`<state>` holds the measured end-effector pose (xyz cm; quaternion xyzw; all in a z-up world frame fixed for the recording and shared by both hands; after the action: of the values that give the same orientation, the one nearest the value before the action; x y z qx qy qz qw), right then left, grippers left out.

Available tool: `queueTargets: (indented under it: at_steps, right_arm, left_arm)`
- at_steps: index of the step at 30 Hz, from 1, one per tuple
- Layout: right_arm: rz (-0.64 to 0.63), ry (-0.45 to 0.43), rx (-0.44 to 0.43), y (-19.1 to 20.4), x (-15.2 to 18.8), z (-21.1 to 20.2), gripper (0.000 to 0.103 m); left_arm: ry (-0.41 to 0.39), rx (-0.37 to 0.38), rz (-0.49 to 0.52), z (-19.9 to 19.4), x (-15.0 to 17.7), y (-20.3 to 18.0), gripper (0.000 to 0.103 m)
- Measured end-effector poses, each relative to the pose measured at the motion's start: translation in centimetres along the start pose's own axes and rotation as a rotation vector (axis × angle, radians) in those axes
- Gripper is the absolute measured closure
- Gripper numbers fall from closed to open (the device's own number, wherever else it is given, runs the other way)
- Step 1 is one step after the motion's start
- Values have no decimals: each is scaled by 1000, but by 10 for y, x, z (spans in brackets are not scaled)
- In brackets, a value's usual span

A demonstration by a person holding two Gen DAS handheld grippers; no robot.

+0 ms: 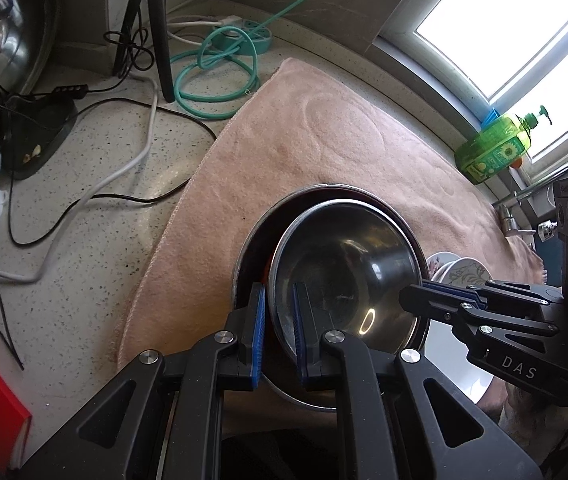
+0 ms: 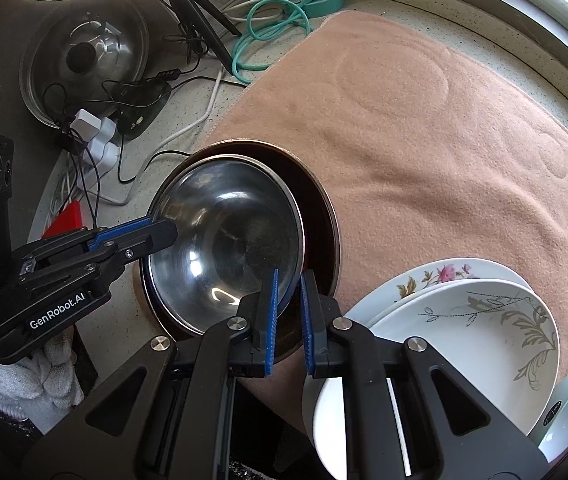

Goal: Organize plates and bowls
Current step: 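Lower the red-bottomed bowl into the large steel bowl with the left tool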

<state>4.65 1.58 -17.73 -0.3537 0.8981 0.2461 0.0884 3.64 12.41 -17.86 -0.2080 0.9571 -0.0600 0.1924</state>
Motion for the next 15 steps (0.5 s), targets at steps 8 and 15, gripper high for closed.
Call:
queueTargets:
  at_steps: [8, 15]
  right_arm:
    - [-17, 7, 13, 2, 1, 2, 88]
    - [-32, -21, -12, 7, -1, -3, 63]
  left_arm:
    - [25, 2, -5, 4, 2, 0, 92]
    - [22, -3, 6, 2, 1, -4, 87]
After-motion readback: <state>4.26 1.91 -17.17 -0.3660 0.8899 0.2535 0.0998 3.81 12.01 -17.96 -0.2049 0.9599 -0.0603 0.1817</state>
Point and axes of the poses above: each gripper's, at about its wrist camera, not at the fingertips, and z roughly the way its jaws point, y to its left, x to its underside, the point moved 5 cm from there along z, roughly the way its jaws point, and after that the axes turned 8 degrees about -x, right-handed, at the moved point
